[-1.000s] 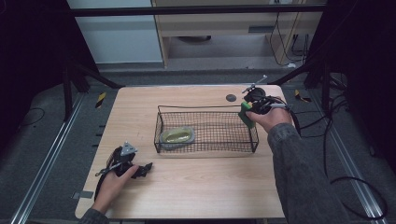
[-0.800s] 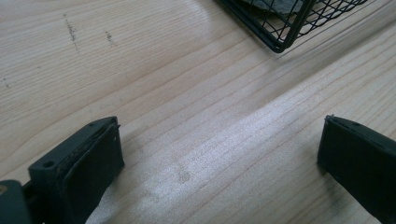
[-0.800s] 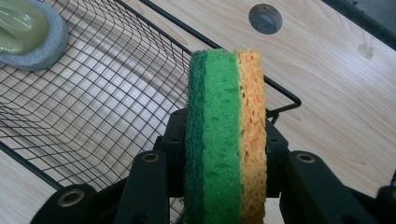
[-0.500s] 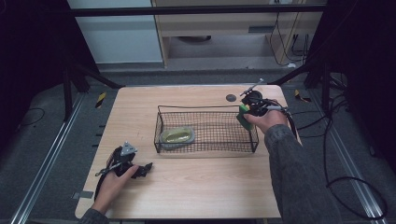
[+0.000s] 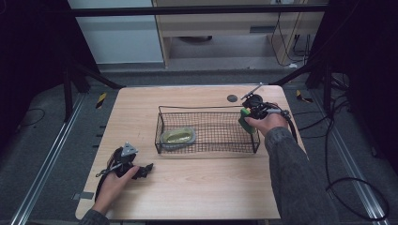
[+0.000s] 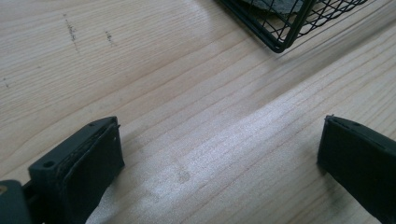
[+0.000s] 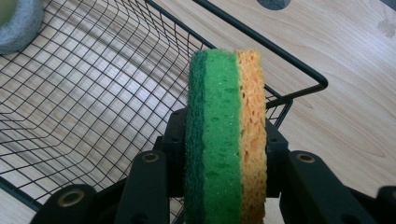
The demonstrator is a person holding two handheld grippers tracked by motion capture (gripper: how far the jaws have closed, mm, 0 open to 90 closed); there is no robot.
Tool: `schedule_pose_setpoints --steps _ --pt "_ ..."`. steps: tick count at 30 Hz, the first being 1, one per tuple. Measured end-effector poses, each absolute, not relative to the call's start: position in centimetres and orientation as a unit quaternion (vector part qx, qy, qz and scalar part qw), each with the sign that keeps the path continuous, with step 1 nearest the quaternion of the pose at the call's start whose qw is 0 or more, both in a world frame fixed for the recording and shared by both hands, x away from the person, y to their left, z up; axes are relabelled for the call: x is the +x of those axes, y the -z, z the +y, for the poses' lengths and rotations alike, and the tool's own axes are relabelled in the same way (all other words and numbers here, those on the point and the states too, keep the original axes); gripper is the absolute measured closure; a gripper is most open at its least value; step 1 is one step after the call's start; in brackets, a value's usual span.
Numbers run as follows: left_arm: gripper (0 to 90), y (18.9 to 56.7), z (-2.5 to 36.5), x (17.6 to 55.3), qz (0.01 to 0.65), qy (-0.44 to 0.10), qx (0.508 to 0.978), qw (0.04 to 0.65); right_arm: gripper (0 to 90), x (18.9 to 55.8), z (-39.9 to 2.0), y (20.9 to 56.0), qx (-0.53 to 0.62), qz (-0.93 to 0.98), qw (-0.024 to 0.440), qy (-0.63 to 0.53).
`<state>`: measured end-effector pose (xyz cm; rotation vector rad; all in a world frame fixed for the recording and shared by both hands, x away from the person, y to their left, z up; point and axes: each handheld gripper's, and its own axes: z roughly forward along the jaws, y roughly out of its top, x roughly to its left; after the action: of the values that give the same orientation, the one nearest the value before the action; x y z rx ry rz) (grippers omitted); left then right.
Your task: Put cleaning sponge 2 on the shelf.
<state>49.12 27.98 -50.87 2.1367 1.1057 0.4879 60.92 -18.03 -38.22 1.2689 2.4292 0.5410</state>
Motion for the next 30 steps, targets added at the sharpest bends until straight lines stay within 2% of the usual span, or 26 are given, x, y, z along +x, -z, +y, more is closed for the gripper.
schedule_pose_setpoints --steps 30 --pt "0.0 50.9 28.0 49.1 0.424 -0.187 0.820 0.337 64.1 61.8 -17.0 41.0 0.448 0.862 0.168 -0.164"
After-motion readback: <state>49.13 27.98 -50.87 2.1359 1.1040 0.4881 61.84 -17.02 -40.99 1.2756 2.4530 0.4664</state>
